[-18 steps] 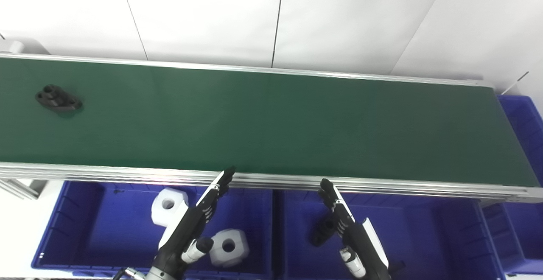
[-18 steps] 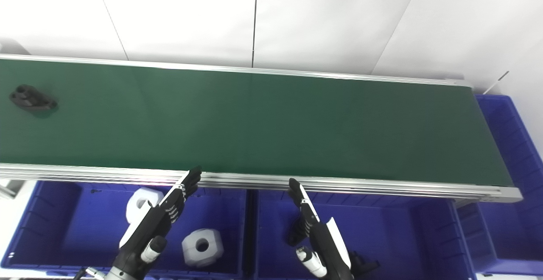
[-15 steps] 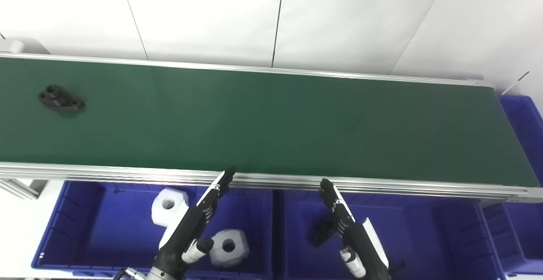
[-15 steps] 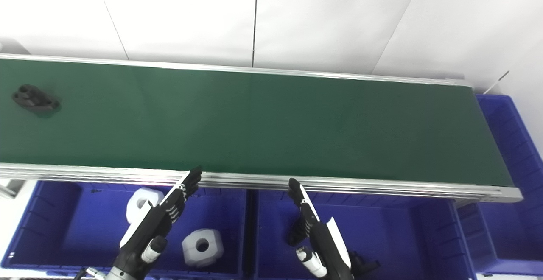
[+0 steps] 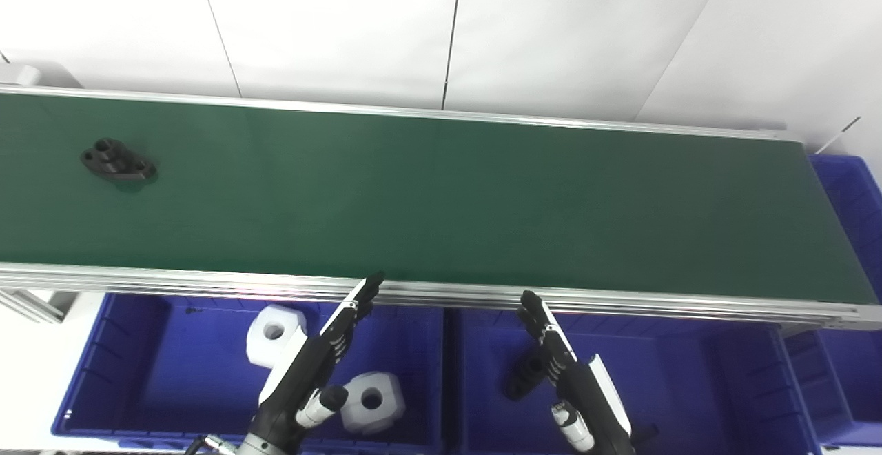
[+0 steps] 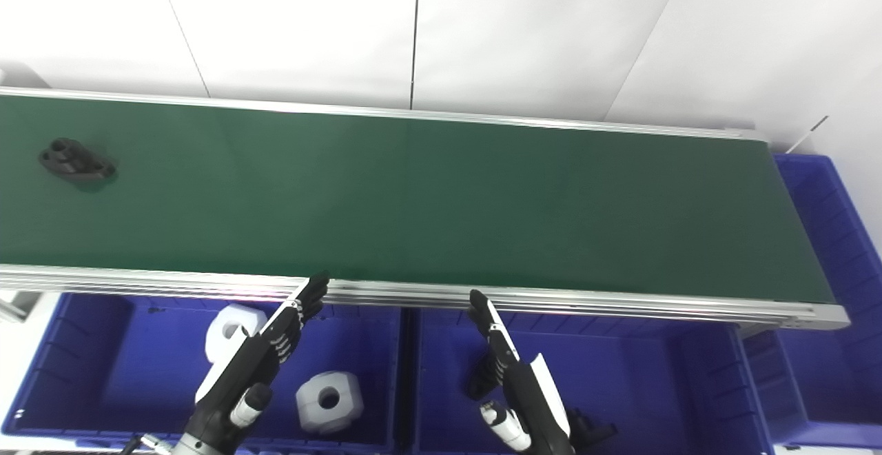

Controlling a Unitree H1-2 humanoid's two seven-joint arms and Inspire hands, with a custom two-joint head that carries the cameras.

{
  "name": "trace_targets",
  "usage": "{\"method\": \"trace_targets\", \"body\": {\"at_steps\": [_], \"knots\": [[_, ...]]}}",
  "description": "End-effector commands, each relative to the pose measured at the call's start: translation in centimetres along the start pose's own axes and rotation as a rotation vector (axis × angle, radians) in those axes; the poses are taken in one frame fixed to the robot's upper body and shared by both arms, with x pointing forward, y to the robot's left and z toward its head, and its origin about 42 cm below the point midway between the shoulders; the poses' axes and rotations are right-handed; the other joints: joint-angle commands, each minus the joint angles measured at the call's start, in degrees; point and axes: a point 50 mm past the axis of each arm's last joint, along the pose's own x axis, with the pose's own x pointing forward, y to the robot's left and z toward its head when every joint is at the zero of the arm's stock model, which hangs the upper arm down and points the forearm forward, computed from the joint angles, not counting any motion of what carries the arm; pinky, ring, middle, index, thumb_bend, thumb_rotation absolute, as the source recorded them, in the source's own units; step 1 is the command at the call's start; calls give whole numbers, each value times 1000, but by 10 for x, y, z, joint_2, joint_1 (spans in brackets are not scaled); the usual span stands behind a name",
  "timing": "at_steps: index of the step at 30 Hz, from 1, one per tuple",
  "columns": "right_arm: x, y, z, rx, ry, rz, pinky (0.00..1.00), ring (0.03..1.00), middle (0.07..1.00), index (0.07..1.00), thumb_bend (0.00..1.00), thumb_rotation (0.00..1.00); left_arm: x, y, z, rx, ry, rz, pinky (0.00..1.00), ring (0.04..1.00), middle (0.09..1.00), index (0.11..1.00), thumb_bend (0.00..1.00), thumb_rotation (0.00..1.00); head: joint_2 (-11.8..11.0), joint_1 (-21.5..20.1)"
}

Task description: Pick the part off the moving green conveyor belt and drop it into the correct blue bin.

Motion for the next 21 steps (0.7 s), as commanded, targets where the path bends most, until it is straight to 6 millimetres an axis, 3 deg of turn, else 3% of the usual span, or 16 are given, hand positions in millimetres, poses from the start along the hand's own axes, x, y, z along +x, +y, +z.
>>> {"method": "trace_targets", "body": {"at_steps": [1, 21], "knots": [[0, -2, 7, -3, -64, -3, 1000, 978, 996, 1000, 946, 977, 3, 1, 8, 22, -58, 3, 979, 1000, 999, 964, 951, 1000, 0, 0], [-1, -1, 7, -5, -62, -4, 1000, 978, 995, 1000, 941, 976, 2, 0, 8, 19, -59, 2, 990, 1000, 1000, 968, 948, 997, -2, 0]]}}
